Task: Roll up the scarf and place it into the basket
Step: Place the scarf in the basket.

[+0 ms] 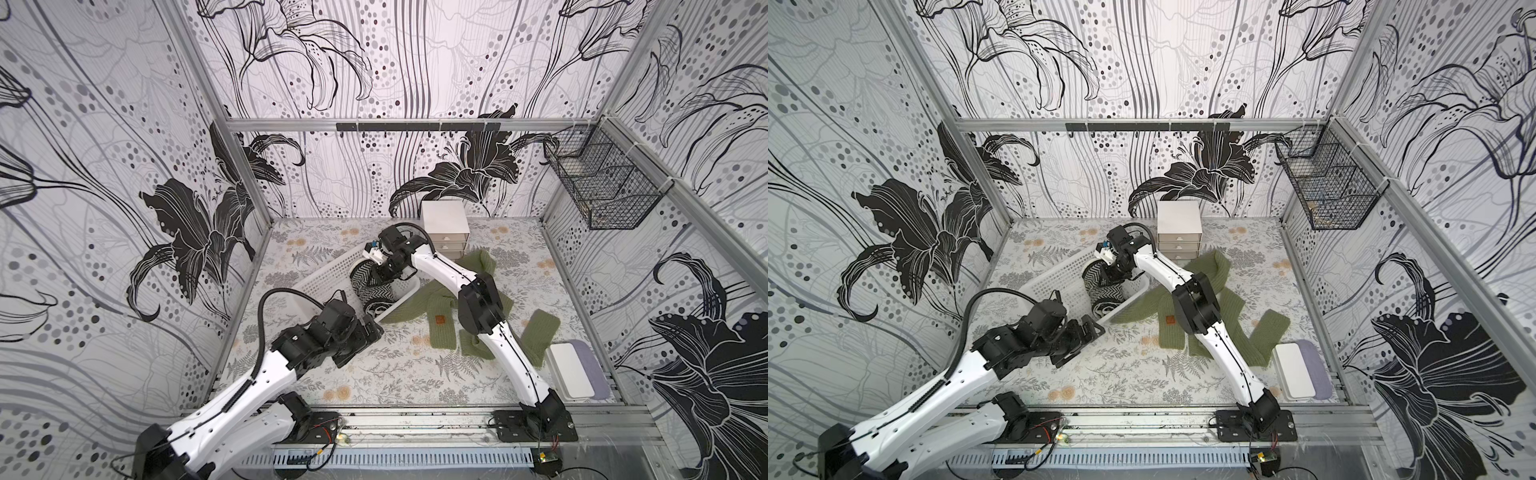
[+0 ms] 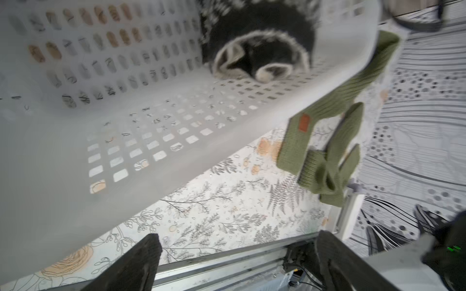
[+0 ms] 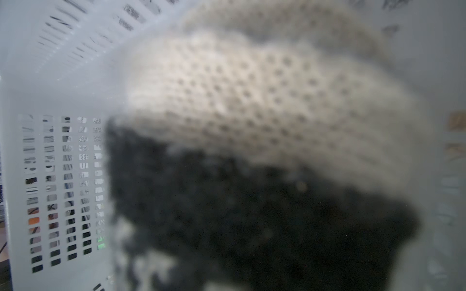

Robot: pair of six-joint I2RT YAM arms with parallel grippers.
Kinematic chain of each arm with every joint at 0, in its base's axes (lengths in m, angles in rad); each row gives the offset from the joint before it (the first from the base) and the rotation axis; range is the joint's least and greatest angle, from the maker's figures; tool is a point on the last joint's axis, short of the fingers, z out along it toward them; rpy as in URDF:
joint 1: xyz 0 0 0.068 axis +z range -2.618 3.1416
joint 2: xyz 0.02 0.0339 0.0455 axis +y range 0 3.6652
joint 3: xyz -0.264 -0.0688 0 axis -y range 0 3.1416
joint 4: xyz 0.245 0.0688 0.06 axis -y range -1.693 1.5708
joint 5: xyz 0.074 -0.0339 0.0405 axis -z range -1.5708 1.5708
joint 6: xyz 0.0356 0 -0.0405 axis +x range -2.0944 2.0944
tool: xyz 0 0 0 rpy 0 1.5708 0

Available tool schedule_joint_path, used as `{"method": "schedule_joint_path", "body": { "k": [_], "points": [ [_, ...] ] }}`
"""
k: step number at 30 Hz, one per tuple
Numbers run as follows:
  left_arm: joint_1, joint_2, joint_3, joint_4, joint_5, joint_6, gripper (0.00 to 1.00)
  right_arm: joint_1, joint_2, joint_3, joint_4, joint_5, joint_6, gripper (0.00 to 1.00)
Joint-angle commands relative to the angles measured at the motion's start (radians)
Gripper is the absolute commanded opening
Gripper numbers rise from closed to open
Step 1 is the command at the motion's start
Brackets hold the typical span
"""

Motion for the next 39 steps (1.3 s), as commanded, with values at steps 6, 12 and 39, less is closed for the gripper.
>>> {"method": "schedule_joint_path", "body": {
  "k": [6, 12, 39],
  "points": [
    [0.155, 0.061, -0.099, 0.042, -0.129, -0.017, 0.99, 0.037, -0.112, -0.137, -0.061, 0.056, -0.13, 0.0],
    [0.375, 0.017, -0.065, -0.067, -0.177, 0.111, 0.99, 0.065, -0.145, -0.096, -0.144, 0.25, -0.211, 0.04],
    [0.43, 0.413, 0.417, 0.08, 0.045, 0.425, 1.0, -0.051, -0.706, -0.724, 0.151, 0.519, 0.091, 1.0]
  ]
}}
